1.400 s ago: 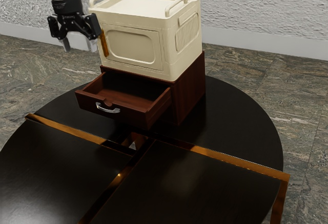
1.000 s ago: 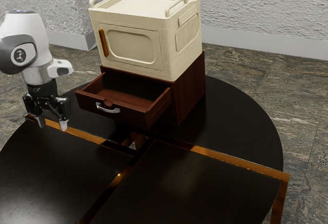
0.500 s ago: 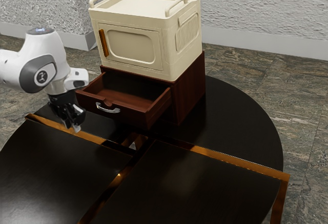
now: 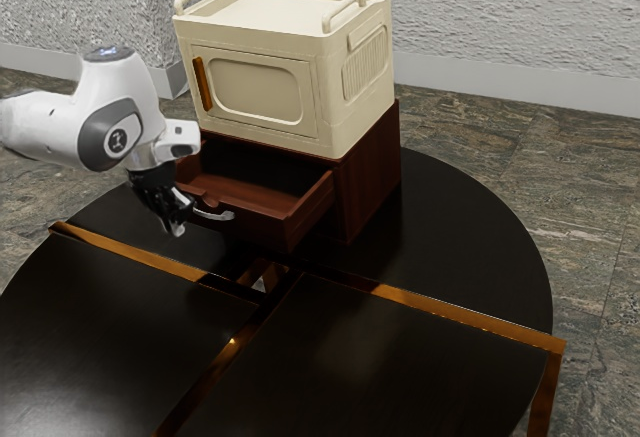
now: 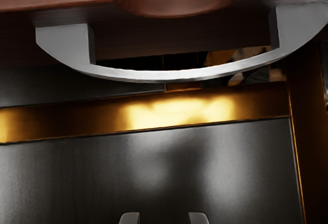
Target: Push the drawer handle with one arm to close the drawer
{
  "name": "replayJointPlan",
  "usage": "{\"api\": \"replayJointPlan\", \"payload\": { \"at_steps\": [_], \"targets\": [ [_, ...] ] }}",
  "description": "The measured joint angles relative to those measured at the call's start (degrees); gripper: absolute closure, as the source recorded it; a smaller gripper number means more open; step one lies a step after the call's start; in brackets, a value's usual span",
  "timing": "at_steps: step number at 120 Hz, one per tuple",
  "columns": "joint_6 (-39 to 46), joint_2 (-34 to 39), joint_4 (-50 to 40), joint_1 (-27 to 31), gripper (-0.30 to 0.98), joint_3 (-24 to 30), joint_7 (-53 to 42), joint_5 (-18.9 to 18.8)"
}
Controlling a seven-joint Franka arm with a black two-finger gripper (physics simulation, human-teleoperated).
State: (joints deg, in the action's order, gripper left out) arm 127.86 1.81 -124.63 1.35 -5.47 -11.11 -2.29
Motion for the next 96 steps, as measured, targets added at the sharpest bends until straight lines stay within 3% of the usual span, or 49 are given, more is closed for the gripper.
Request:
{"api": "replayJointPlan", "payload": {
  "at_steps": [96],
  "targets": [
    [6.22, -18.69, 20.97, 0.06, 0.67, 1.44, -4.05, 3.05]
  ]
}}
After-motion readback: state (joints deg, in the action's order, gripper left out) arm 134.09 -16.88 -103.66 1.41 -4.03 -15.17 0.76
